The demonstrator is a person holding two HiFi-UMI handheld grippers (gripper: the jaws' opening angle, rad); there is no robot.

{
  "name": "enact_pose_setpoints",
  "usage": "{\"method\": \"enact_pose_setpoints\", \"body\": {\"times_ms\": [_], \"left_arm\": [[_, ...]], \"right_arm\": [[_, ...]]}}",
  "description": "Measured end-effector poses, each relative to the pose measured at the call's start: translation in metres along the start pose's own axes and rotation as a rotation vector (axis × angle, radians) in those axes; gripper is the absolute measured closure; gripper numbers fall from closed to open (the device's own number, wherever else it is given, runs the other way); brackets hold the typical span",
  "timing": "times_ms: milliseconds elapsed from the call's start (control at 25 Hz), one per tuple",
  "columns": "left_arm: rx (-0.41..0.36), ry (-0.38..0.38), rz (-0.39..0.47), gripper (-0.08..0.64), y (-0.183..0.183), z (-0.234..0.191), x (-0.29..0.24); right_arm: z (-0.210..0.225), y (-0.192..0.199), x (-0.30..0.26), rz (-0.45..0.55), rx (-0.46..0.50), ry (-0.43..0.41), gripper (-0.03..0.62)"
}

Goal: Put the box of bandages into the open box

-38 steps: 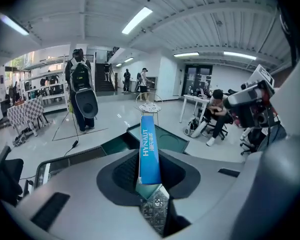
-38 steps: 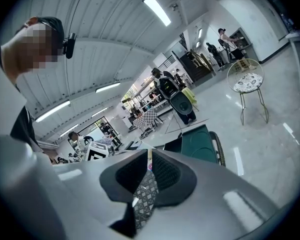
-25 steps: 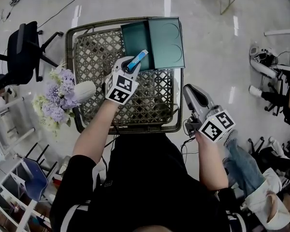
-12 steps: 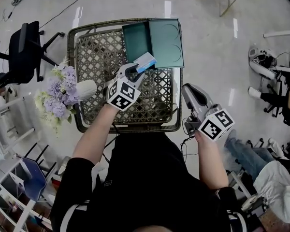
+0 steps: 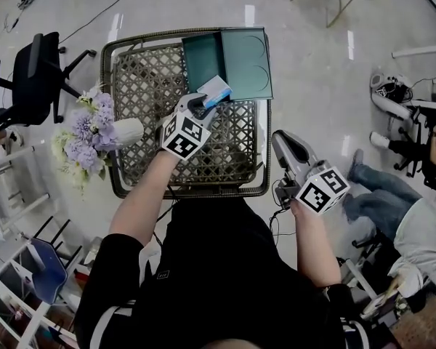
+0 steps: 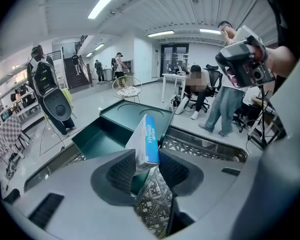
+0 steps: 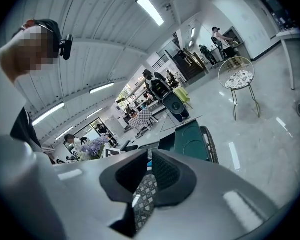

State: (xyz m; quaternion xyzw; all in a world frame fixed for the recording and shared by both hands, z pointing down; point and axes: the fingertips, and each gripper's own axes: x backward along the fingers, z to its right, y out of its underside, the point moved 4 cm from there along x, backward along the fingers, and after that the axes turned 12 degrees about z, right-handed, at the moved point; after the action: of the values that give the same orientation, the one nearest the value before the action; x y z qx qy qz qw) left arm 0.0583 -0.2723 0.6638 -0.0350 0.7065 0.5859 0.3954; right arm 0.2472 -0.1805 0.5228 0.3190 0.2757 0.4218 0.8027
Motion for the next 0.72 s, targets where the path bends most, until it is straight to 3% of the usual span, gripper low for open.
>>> {"method": "enact_pose_setpoints", "body": {"times_ms": [320,520,720], "left_arm": [[-0.182,0.067,-0.149,0.393,0.016,0.0,-0.006],[-0.063,0.038,-0.169,0.379,0.017,-0.021,-0.007],[-0.027,0.037,-0.125,0.378,0.01,-0.013,0.0]], "right_arm": [[-0.005,0.002,0.008,0.0,0.003,-0.002,0.555],[-0.01,0.006,0.016,-0.008,0.007,-0.008,0.555],[-0.009,0.009,0.023,-0.02,0.01,-0.012,0.555]]}}
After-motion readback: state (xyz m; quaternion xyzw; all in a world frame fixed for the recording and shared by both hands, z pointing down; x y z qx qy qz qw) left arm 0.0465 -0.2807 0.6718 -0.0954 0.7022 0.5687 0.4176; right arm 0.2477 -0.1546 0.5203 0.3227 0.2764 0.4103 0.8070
